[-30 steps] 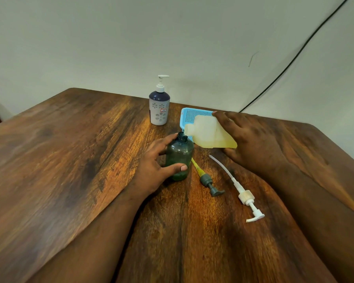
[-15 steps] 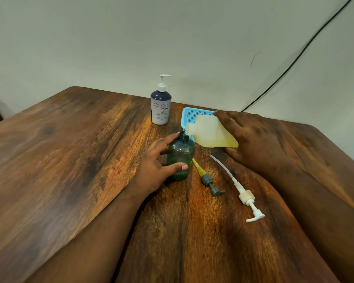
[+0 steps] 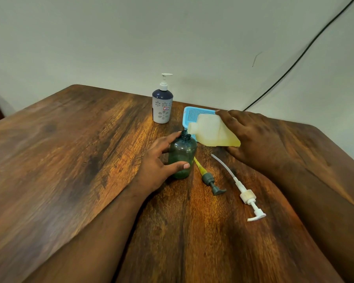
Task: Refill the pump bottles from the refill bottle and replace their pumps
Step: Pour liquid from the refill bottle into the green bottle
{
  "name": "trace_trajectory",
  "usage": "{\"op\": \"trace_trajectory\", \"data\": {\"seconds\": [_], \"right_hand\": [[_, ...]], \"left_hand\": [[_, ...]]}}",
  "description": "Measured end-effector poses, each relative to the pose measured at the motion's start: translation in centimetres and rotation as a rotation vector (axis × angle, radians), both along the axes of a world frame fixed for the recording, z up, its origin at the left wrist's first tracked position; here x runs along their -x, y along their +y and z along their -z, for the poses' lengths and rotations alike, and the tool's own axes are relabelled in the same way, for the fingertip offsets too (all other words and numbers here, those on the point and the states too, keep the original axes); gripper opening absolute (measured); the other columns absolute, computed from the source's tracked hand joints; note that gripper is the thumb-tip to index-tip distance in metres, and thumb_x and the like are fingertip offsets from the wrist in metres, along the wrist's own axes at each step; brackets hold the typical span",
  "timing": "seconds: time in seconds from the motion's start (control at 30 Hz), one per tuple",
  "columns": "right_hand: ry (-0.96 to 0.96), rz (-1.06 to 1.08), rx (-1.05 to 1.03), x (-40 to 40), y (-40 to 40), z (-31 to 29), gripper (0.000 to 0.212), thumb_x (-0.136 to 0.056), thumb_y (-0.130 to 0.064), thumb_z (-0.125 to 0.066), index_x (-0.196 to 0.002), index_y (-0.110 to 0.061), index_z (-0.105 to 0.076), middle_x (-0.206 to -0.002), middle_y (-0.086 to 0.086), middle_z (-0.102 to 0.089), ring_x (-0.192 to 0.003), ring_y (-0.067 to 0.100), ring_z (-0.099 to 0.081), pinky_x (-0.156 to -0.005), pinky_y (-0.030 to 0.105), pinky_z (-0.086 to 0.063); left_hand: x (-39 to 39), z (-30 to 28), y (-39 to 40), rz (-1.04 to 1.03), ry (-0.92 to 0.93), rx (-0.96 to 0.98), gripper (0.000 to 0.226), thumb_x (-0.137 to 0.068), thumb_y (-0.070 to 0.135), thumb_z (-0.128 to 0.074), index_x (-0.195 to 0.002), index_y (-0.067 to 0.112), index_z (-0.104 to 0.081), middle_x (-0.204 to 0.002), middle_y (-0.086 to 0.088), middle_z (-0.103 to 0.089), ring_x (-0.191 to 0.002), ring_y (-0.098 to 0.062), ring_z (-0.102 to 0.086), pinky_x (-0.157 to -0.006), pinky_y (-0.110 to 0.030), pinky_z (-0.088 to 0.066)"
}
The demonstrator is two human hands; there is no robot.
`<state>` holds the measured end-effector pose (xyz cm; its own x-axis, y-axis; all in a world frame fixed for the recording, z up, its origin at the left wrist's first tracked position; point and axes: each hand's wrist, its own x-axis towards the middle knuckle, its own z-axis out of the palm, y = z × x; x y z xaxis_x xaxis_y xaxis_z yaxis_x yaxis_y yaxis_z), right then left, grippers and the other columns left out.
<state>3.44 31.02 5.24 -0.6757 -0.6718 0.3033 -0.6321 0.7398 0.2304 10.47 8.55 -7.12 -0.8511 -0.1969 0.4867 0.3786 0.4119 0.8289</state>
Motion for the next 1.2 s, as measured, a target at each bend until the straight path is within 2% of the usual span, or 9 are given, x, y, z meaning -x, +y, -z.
{"op": "trace_trajectory", "data": {"seconds": [0.47, 0.6, 0.83, 1.1, 1.2], "right_hand": [[0.032, -0.007, -0.019, 0.03, 0.07, 0.07, 0.083, -0.087, -0.045, -0.063, -0.152, -0.024, -0.017, -0.150, 0.010, -0.038, -0.134, 0.033, -0.039, -0.109, 0.052, -0.035], [0.024, -0.007, -0.018, -0.09, 0.05, -0.06, 0.084, -0.086, -0.046, -0.063, -0.152, -0.024, -0.016, -0.151, 0.010, -0.037, -0.135, 0.033, -0.038, -0.109, 0.052, -0.035], [0.019, -0.002, -0.015, -0.29, 0.02, -0.16, 0.084, -0.086, -0.048, -0.061, -0.152, -0.025, -0.014, -0.151, 0.009, -0.035, -0.135, 0.032, -0.036, -0.109, 0.052, -0.034], [0.017, 0.009, -0.011, -0.38, -0.09, -0.01, 0.086, -0.085, -0.047, -0.062, -0.152, -0.026, -0.014, -0.152, 0.010, -0.035, -0.136, 0.032, -0.035, -0.109, 0.052, -0.035], [0.021, 0.017, -0.013, -0.40, -0.08, 0.06, 0.085, -0.085, -0.047, -0.063, -0.152, -0.026, -0.015, -0.151, 0.010, -0.036, -0.136, 0.033, -0.036, -0.109, 0.052, -0.036]], "left_hand": [[0.15, 0.36, -0.15, -0.020, 0.013, 0.035, 0.085, -0.072, 0.024, -0.087, -0.131, 0.061, -0.038, -0.127, 0.030, -0.042, -0.111, 0.026, -0.044, -0.082, 0.005, -0.038], [0.20, 0.34, -0.21, -0.019, 0.013, 0.042, 0.086, -0.073, 0.027, -0.087, -0.128, 0.070, -0.037, -0.127, 0.034, -0.041, -0.111, 0.027, -0.043, -0.081, 0.005, -0.038], [0.33, 0.49, -0.25, -0.027, 0.016, 0.052, 0.089, -0.072, 0.027, -0.088, -0.128, 0.073, -0.036, -0.123, 0.044, -0.042, -0.114, 0.021, -0.046, -0.085, 0.002, -0.040], [0.46, 0.66, -0.49, -0.031, -0.001, 0.059, 0.087, -0.072, 0.031, -0.087, -0.126, 0.074, -0.034, -0.127, 0.033, -0.043, -0.115, 0.020, -0.045, -0.083, -0.001, -0.042], [0.42, 0.59, -0.47, -0.029, 0.002, 0.057, 0.087, -0.072, 0.030, -0.087, -0.127, 0.073, -0.034, -0.128, 0.032, -0.042, -0.114, 0.023, -0.044, -0.083, 0.003, -0.040]]}}
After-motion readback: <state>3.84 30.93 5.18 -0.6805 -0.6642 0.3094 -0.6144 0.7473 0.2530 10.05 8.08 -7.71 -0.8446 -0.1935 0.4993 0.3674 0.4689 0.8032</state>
